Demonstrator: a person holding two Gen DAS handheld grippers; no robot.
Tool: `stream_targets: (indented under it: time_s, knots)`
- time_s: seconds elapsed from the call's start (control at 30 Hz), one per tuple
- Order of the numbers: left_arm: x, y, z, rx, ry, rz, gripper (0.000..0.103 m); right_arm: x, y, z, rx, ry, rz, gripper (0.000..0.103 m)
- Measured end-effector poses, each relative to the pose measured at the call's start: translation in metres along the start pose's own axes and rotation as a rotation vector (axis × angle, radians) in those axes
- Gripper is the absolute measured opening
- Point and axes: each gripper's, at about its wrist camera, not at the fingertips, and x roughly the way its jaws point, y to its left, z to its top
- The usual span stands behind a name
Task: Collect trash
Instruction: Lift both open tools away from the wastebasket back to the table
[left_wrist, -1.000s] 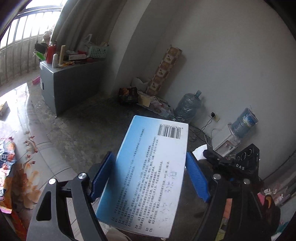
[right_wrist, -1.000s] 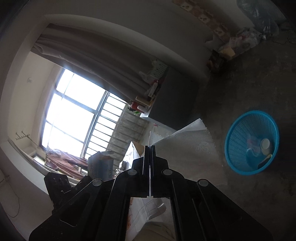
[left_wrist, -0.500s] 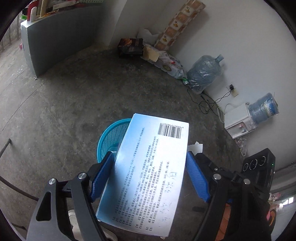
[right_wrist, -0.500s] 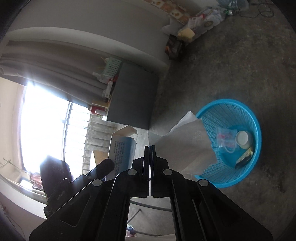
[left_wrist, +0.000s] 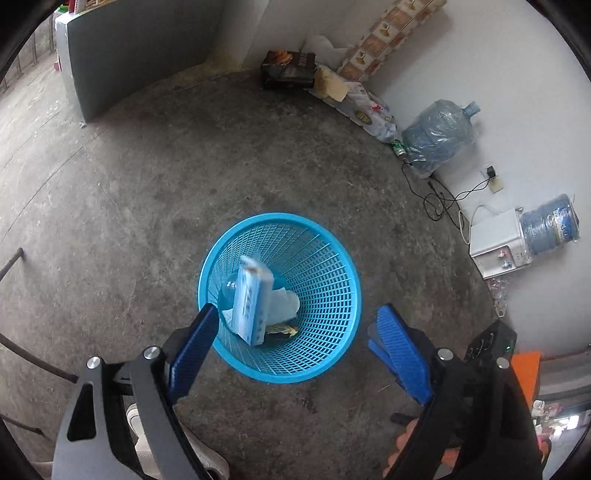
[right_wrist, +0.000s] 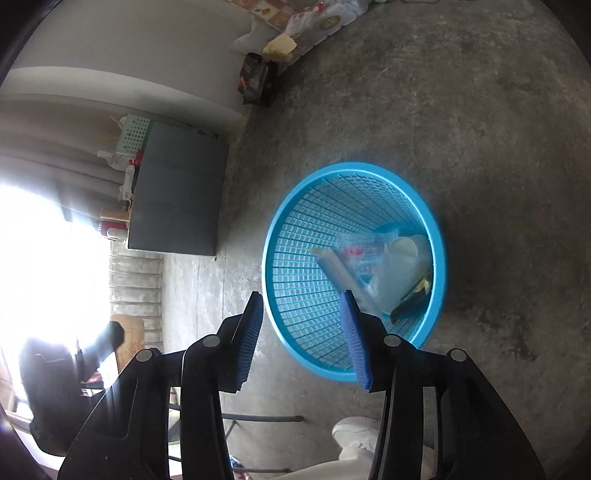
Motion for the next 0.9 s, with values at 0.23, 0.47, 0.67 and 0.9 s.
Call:
stream_targets:
  time_s: [0.23, 0.47, 0.67, 0.9]
  knots:
    - [-0.065, -0.029, -0.011, 0.06, -0.099, -0.054, 0.085, -0.03, 0.016, -0.015, -0.069, -0.058, -0.012, 0.052]
    - [-0.164, -0.027, -0.055, 0.133, -0.293, -0.086, 0.089, -0.073, 0.061, -0.062, -0.307, -0.121, -0.133, 0.073]
    - [-0.249, -0.003, -0.101, 0.152, -0.451, -0.03, 0.093, -0.114, 0.112, -0.102, -0.5, -0.235, -0.249, 0.094]
    - [-0.334, 0.052, -0.166, 0.077, -0.54, 0.05, 0.097, -0.14, 0.171, -0.161, -0.812, -0.396, -0.414, 0.095]
